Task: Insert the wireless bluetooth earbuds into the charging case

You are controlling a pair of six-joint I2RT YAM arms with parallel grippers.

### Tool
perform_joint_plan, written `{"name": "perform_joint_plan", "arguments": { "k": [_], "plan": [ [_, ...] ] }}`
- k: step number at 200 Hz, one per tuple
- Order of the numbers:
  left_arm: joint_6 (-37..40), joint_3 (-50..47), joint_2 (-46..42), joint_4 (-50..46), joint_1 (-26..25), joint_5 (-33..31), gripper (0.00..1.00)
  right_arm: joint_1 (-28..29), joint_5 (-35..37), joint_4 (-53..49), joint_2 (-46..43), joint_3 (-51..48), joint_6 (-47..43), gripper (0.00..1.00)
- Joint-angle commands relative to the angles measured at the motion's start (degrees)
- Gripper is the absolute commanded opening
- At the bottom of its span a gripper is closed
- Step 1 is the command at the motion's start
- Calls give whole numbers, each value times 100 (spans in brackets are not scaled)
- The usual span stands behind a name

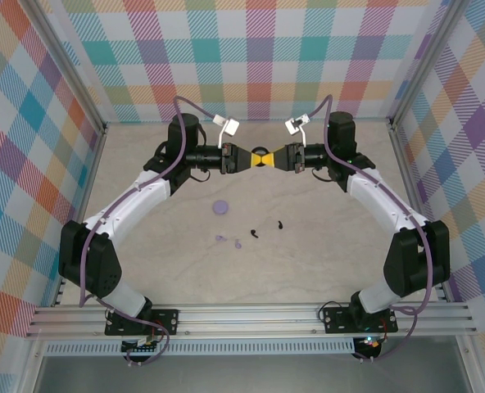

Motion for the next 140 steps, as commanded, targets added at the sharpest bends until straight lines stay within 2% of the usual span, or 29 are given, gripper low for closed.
{"name": "perform_joint_plan", "arguments": {
  "k": [1,52,68,89,111,140],
  "plan": [
    [13,143,-4,115,-190,98,21,98,-141,-315,-115,173,-373,20],
    [110,145,-4,-84,-193,-137,15,114,112,-867,-249,247,-736,32],
    [263,190,-11,-315,-193,-378,14,113,390,-1110,-361,253,-882,39],
    [519,206,-39,-480,-187,-670,14,113,1152,-1515,-563,254,-1055,48],
    [984,59,-96,-379,-195,-873,17,115,1826,-1801,-787,222,-1179,55],
    [2062,-724,-532,470,-296,-1090,15,111,2230,-2120,-1007,202,-1287,59]
  ]
}}
